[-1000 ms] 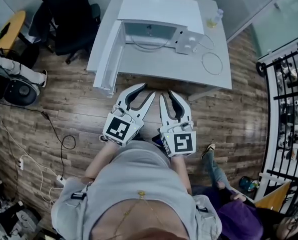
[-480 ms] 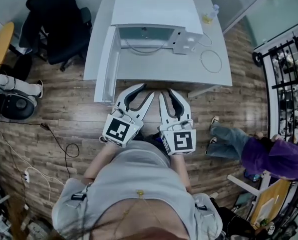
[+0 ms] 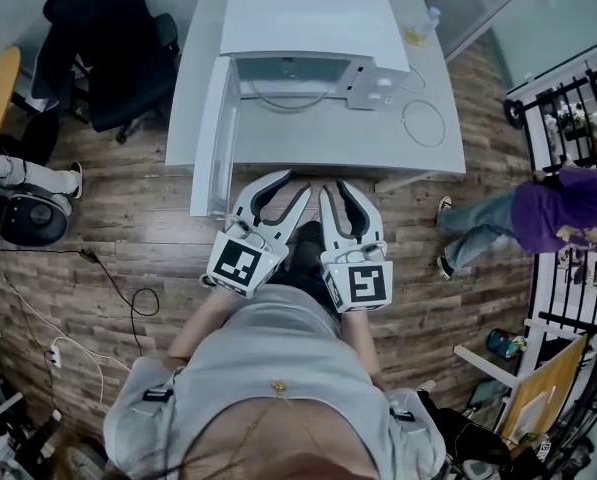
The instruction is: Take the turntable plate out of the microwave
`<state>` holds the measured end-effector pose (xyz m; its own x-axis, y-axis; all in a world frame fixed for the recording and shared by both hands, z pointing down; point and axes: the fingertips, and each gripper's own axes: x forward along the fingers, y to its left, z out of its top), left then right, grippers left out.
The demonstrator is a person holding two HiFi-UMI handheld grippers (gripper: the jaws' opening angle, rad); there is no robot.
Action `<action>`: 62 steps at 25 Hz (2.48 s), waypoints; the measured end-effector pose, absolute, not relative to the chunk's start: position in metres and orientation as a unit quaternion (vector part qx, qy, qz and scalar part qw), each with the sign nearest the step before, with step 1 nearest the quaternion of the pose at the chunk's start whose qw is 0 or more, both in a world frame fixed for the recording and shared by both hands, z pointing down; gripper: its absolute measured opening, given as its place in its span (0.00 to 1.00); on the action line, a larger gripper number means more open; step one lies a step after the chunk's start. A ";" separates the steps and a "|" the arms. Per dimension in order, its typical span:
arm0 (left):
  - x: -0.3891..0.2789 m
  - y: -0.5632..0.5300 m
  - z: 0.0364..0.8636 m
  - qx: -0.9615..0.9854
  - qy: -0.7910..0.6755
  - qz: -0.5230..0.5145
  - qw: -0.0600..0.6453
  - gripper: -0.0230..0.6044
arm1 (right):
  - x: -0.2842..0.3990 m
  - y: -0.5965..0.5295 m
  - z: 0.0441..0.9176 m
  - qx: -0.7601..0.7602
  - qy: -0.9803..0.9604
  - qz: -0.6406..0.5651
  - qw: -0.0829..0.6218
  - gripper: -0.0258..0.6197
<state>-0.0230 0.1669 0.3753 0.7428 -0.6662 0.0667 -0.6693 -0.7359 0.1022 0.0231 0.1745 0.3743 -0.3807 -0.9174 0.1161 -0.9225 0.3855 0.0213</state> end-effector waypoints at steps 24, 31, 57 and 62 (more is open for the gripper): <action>0.027 0.021 0.373 0.888 -0.456 0.017 0.058 0.23 | 0.068 0.015 0.365 0.450 -0.892 0.015 0.038 0.18; 0.038 -0.010 0.367 0.872 -0.488 0.022 0.043 0.23 | 0.079 -0.018 0.361 0.418 -0.908 0.009 0.030 0.18; 0.037 -0.057 0.361 0.870 -0.492 0.002 0.042 0.23 | 0.088 -0.059 0.360 0.408 -0.913 0.019 0.005 0.18; 0.023 -0.064 0.362 0.884 -0.466 0.000 0.044 0.23 | 0.073 -0.067 0.360 0.435 -0.900 0.019 0.014 0.18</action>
